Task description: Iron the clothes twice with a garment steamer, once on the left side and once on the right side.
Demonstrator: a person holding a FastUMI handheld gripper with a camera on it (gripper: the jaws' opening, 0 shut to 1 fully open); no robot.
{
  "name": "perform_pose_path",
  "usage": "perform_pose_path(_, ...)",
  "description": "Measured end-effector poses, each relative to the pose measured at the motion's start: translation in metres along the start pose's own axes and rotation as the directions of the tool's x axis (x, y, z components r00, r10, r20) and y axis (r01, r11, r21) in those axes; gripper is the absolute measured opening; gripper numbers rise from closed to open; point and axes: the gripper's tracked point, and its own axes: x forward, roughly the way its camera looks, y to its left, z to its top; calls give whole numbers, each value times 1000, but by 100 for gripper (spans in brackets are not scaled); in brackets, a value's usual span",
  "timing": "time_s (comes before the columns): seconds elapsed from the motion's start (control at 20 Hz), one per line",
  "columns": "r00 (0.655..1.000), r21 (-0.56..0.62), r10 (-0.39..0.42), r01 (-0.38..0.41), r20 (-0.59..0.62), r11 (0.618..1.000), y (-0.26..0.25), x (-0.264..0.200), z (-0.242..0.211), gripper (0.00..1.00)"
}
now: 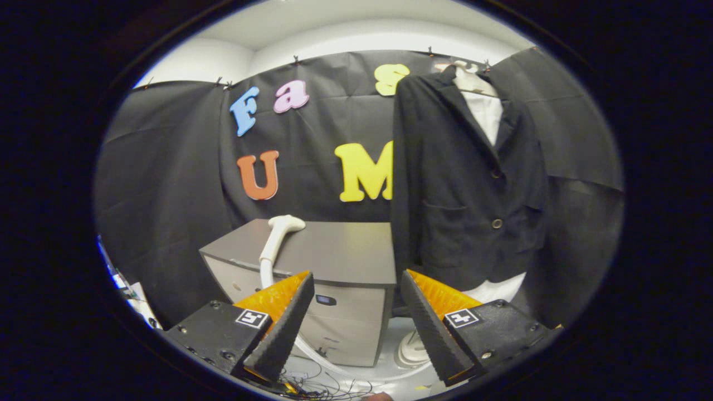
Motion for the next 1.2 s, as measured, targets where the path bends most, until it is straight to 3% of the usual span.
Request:
perform_pose_path(0.35,971,-27,214,-218,-109,976,94,98,12,100)
perform_pose_path(0.5,948,-40,261,-272,-180,962,125,140,19,100)
perform_pose_path(0.75,918,-39,281,-303,-278,952,151,190,17,98)
perform_pose_path(1.0,882,-15,279,-307,-379,952,169,232,6,81)
perform_pose_path(1.2,858,-22,229,-269,-459,963,174,258,-4,73)
